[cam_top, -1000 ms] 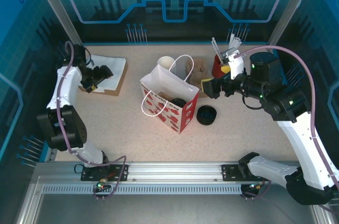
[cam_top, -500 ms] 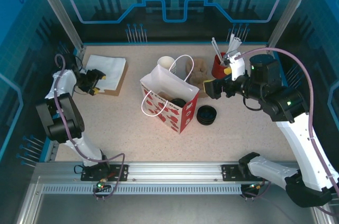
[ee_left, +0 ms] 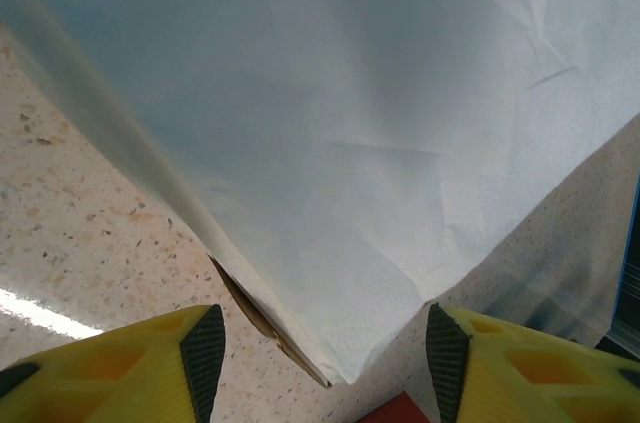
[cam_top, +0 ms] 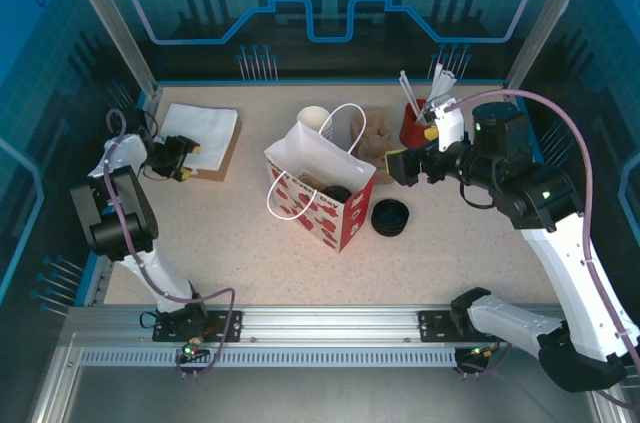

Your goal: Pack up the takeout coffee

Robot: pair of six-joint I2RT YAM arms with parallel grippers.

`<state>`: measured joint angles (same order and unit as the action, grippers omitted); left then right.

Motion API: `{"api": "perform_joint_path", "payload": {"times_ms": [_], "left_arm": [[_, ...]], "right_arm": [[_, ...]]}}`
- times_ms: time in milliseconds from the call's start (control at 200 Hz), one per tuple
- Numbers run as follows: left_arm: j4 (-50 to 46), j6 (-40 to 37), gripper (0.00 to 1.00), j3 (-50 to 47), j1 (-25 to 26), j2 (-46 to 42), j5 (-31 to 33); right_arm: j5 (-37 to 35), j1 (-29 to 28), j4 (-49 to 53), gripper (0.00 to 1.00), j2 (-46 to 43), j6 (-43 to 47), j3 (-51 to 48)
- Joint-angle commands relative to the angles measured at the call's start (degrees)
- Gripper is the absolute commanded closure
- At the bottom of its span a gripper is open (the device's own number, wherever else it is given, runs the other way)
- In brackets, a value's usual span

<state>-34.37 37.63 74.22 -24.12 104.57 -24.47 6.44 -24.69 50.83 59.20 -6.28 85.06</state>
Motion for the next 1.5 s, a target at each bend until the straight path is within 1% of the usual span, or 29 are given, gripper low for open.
{"api": "perform_joint_path", "payload": {"times_ms": [0,155,410,790,886,951,1111,1256,1496], "left_arm": [[1.4,1.5,0.43,-1.1,-0.6,1.1,-1.9],[2.2,2.0,0.47,-1.1,-0.5,2.0,-2.0],[2.4,2.0,0.56,-0.2,-0.5,2.8,-2.1],[1.8,1.3,0.74,0.7,-0.5,3.3,-2.6],[2.0,1.3,0.80,0.7,-0.5,3.1,-2.9],[1.6,0.7,0.84,1.0,-0.5,2.5,-3.0],[-0.4,-1.1,0.88,2.2,-0.5,1.1,-2.4],[-1.6,-2.4,0.94,2.8,-0.5,-0.4,-1.9],[-2.0,-6.6,1.00,2.7,-0.4,-6.7,-0.1]], "right_arm": [[-0.2,0.9,-2.1,0.00,0.3,-0.7,0.1],[-0.2,0.9,-2.2,0.00,0.8,-0.8,0.2],[-0.1,1.0,-2.4,0.00,1.6,-0.9,0.1],[0.3,1.0,-2.5,0.00,2.4,-1.2,-0.1],[0.2,1.0,-2.4,0.00,2.3,-1.2,-0.1],[0.0,0.9,-2.3,0.00,2.2,-1.2,-0.2],[0.0,1.0,-2.5,0.00,2.1,-1.3,-0.4],[-0.2,1.0,-2.5,0.00,2.1,-1.3,-0.5],[-1.7,1.0,-2.4,0.00,1.3,-0.3,-1.3]]}}
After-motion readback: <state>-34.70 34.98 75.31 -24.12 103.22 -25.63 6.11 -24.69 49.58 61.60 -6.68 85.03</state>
